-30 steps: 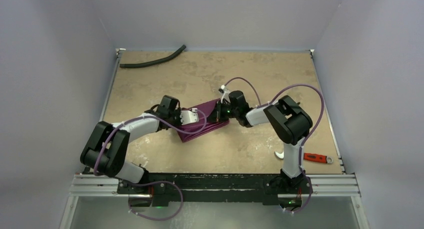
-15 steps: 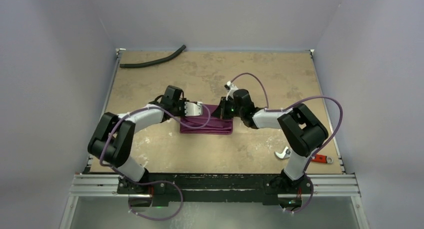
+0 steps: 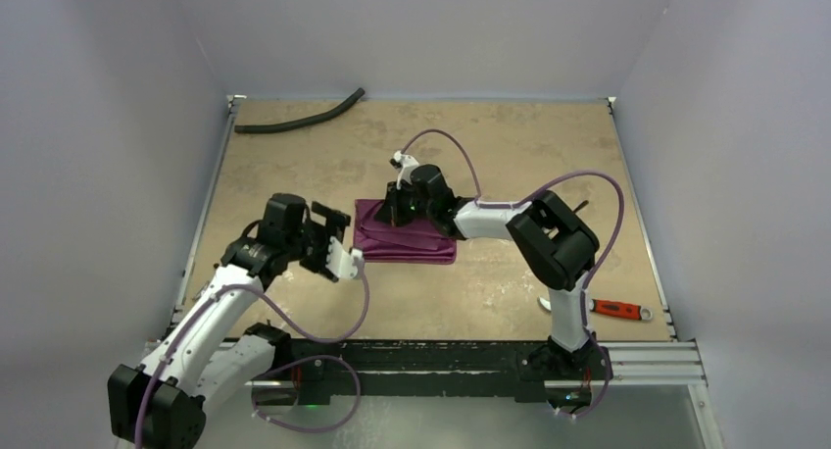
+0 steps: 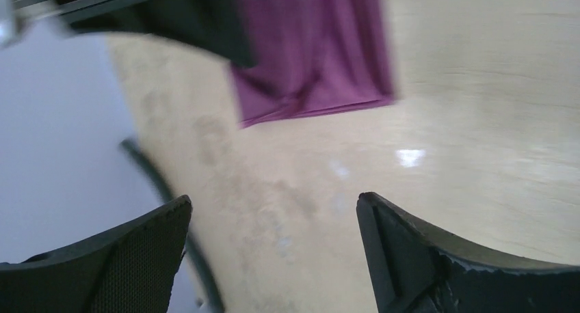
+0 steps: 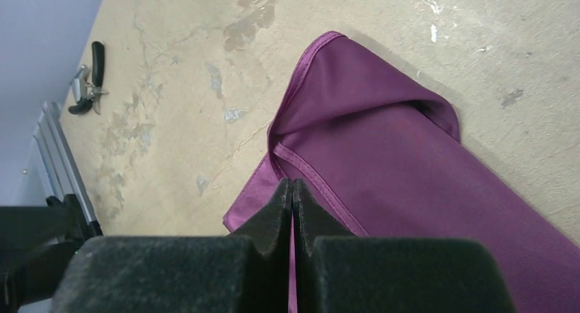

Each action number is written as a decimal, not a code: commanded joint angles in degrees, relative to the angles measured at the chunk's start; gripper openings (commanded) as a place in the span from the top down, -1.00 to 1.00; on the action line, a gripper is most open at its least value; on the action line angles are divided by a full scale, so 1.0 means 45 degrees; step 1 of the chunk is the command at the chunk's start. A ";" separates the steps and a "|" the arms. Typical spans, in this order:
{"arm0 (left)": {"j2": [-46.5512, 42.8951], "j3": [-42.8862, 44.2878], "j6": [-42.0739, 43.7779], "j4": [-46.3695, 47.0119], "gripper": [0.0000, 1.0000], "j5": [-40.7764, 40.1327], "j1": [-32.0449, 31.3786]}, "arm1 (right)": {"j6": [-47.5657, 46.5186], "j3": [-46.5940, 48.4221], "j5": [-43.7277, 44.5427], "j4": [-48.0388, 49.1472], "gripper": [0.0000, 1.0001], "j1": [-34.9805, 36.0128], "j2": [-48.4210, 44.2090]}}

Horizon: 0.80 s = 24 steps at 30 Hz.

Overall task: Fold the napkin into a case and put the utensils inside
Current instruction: Rotate the 2/3-rectangle-folded napkin at the center of the board.

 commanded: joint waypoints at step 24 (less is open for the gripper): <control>0.4907 -0.3246 0.4956 0.4509 -0.04 0.1698 -0.0574 | -0.0969 -0.1269 0.0485 0.2425 1.00 0.0638 0.0353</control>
